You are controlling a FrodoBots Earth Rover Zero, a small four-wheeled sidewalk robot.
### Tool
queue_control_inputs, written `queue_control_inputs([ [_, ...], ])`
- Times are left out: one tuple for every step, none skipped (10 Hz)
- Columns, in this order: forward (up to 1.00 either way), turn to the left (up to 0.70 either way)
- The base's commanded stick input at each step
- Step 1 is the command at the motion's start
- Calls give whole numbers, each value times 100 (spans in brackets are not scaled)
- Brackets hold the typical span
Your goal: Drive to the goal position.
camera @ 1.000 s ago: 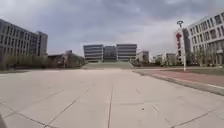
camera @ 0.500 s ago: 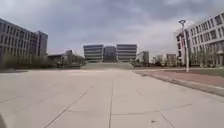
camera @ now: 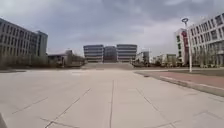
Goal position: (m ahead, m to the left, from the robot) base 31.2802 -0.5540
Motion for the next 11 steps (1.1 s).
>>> queue_control_inputs([
  [70,0],
  [70,0],
  [70,0],
  [70,0],
  [70,0],
  [70,0],
  [70,0],
  [70,0],
  [70,0],
  [70,0],
  [70,0],
])
